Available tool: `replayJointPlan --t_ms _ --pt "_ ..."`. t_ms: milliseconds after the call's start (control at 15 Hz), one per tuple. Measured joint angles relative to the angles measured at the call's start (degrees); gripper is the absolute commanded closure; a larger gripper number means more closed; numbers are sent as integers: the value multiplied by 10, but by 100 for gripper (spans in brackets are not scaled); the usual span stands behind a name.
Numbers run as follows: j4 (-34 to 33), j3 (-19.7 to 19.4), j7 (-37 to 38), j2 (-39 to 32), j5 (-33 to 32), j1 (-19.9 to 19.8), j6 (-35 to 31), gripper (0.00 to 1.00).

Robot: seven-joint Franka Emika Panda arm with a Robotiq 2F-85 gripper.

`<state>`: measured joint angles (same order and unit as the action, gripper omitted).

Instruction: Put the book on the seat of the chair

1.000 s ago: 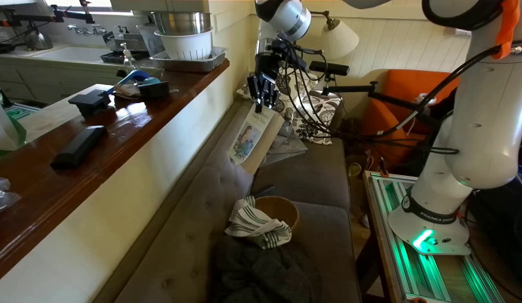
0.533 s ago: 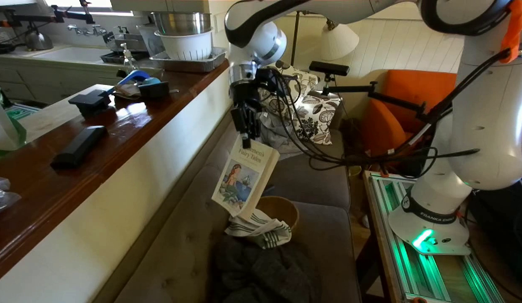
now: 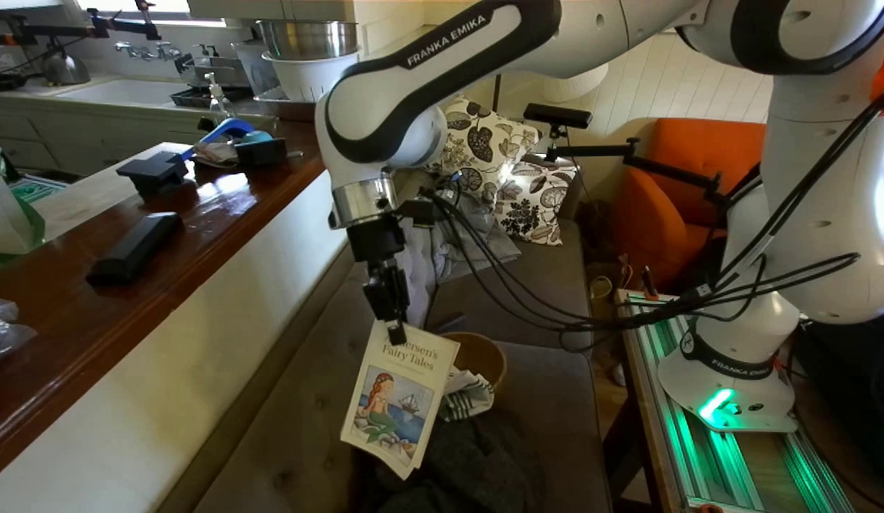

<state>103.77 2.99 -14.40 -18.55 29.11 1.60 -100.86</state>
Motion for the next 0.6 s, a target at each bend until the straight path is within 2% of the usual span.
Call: replayJointPlan --t_ms 67,133,267,333,467,600 --pt "-5 7 -2 -7 -3 5 -12 93" --pt "-15 15 -5 -16 -4 6 -6 73" --pt "-45 22 -9 -35 -4 4 54 73" --pt "-56 22 -10 -41 -4 3 69 93" --pt "-66 22 -11 -45 -4 0 76 93" --pt "-60 23 -18 -45 7 -1 44 93"
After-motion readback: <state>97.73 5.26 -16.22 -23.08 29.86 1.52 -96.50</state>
